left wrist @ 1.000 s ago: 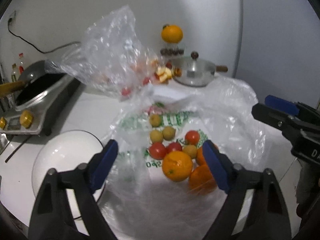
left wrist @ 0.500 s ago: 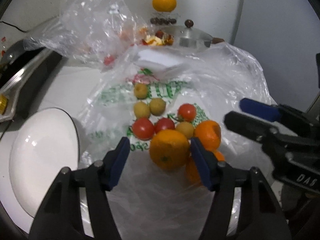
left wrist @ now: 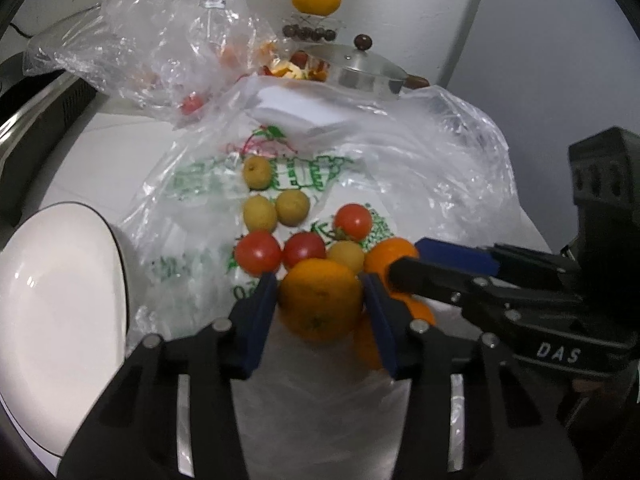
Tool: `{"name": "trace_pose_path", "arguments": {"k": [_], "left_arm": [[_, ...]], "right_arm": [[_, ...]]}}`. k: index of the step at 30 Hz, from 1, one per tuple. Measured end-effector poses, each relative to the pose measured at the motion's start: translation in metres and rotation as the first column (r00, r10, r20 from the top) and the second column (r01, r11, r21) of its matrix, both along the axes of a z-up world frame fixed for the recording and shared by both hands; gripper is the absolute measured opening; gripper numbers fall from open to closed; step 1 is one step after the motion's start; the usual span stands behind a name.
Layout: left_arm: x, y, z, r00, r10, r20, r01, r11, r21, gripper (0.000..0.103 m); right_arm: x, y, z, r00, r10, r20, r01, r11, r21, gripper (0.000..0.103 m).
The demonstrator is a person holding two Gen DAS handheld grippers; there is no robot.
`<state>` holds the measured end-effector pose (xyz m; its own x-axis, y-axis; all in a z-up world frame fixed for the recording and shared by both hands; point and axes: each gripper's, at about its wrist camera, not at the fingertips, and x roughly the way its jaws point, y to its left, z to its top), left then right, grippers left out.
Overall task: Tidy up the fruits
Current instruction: 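Carry the left gripper's orange onto the white plate and open while the right gripper does likewise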
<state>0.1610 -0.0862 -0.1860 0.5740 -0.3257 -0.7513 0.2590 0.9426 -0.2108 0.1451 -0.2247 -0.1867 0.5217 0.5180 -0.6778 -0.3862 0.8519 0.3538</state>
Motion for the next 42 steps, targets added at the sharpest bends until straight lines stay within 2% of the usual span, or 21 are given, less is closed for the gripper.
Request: {"name": "trace_pose_path", "arguments": {"k": [3, 5, 19, 33, 42], "left_arm": [[-0.003, 0.002, 0.001, 1.0, 0.0, 0.004, 0.0, 1.0, -0.001, 0.046], [-0.006, 0.002, 0.004, 1.0, -0.004, 0.014, 0.004, 1.0, 0.0, 0.046], [-0.035, 0.027, 0.04, 0.988, 0.022, 0.15, -0.024, 1.0, 0.01, 0.046], [-0.064, 0.088, 0.056, 0.969, 0.116, 0.216, -0.117, 0.993, -0.008, 0.046], [-0.078, 0.135, 0.051, 0.954, 0.188, 0.232, -0.191, 0.982, -0.012, 0.046]], "right_arm": [[0.005, 0.0, -0.005, 0.999, 0.002, -0.043, -0.001, 0.999, 0.035, 0.043], [0.006, 0.002, -0.004, 0.999, -0.001, -0.037, 0.002, 1.0, 0.028, 0.043], [-0.013, 0.021, 0.031, 0.996, -0.016, 0.093, 0.02, 0.999, -0.048, 0.042], [-0.035, 0.073, 0.059, 0.986, 0.037, 0.162, -0.022, 0.995, -0.095, 0.042], [-0.045, 0.119, 0.063, 0.979, 0.092, 0.179, -0.07, 0.989, -0.128, 0.042]]}}
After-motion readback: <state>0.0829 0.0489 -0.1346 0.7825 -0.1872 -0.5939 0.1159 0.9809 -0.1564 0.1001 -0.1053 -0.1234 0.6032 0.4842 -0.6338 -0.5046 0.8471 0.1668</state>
